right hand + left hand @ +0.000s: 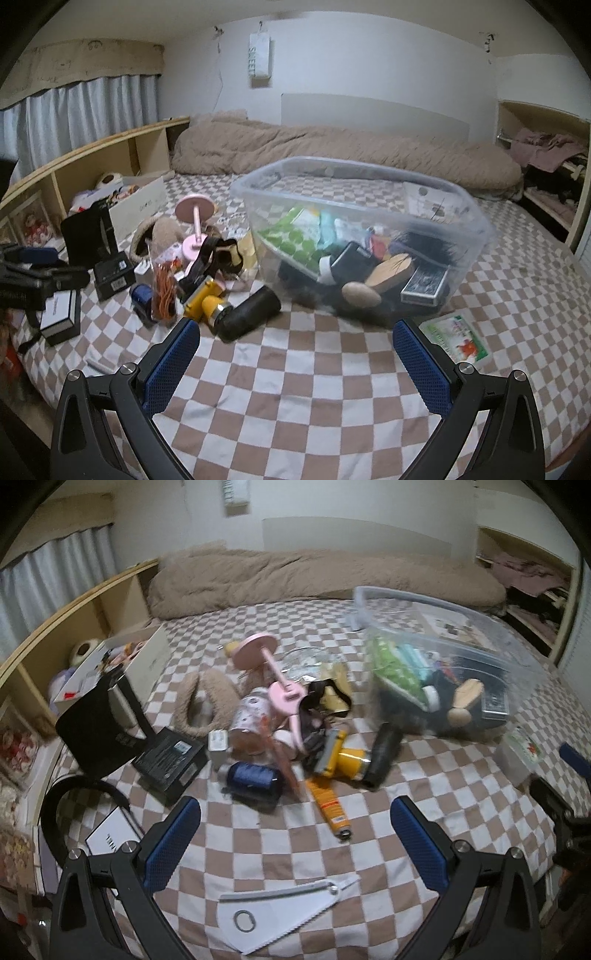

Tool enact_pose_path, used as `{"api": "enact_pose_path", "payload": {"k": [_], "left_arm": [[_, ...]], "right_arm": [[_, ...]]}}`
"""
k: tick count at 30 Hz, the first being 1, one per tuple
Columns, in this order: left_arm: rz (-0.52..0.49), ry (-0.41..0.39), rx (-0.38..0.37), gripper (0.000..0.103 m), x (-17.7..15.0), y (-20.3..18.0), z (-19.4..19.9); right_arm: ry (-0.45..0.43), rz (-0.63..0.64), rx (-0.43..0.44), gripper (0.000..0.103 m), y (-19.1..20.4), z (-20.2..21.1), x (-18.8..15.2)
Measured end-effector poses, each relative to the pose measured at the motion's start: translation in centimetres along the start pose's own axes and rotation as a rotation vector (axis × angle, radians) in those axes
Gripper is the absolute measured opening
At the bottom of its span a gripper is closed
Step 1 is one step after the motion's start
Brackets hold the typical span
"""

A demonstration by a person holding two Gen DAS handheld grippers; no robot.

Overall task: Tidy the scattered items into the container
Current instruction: 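Move the left tool toward the white CHANEL box among the scattered items, then close the left tool on the white CHANEL box and lift it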

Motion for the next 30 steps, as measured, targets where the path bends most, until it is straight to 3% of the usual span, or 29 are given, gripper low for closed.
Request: {"api": "enact_pose_path", "payload": {"k": [11, 20, 30], "left_arm": [[0.084, 0.063, 0.172, 0.103, -0.7, 6.8, -2.9], [0.184, 0.144, 0.267, 0.103, -2.2, 11.9, -4.9], [0.386, 0.277, 0.383, 0.103, -6.0, 19.3, -6.3]], "right_arm": [[0.049, -0.013, 0.041, 0.103, 0.6, -2.1, -2.3], [0.138, -0.076, 0.054, 0.103, -0.4, -4.5, -5.7], [0.193, -0.103, 0.078, 0.103, -0.3, -6.3, -7.8]]}}
Point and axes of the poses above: each gripper's, at about its wrist camera, not at the fingertips, and z roughly against the way its jaws point, y to its left, x to its top, the point moved 10 cm from there along -z, roughly the way its jaws point, and after that the axes turned 1 degree about -x, right-handed, at the moved point
